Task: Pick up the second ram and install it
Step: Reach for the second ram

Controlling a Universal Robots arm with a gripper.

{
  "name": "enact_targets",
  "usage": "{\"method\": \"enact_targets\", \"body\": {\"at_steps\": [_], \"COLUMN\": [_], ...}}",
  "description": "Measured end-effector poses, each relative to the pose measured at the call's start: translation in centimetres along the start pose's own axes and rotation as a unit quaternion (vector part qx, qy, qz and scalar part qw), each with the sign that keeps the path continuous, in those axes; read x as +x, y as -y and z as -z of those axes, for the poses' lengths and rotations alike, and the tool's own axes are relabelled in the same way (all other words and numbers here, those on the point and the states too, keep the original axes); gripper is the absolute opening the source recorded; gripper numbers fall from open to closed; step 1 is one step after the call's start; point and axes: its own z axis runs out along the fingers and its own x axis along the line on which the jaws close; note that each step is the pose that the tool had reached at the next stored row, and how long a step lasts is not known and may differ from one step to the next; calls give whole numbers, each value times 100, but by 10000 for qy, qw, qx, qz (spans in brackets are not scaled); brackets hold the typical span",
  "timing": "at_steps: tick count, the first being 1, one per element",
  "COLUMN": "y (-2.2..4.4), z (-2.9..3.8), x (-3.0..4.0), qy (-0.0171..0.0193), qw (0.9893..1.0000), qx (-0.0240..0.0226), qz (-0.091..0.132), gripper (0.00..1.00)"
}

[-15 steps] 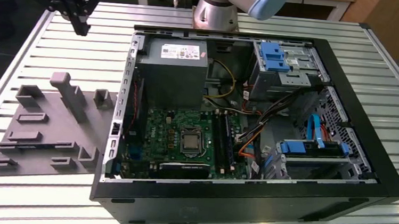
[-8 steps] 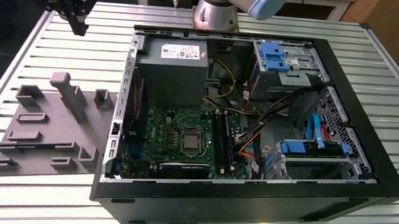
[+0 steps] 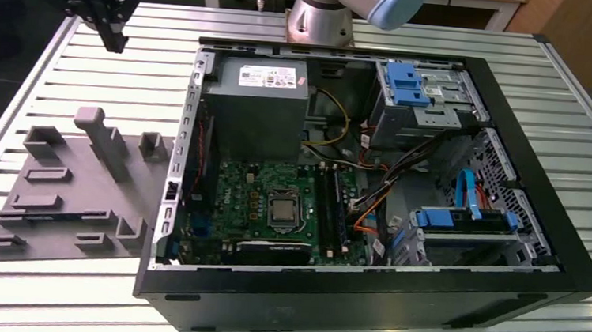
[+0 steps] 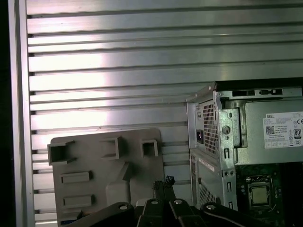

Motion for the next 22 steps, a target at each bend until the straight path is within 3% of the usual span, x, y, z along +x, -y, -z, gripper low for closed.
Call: {"method": "enact_targets", "body": {"at_steps": [22], "y": [11], "z": [4], "x": [141], "qy": [0], "qw": [10000], "qx": [0], "qz": [0], "gripper": [11]}}
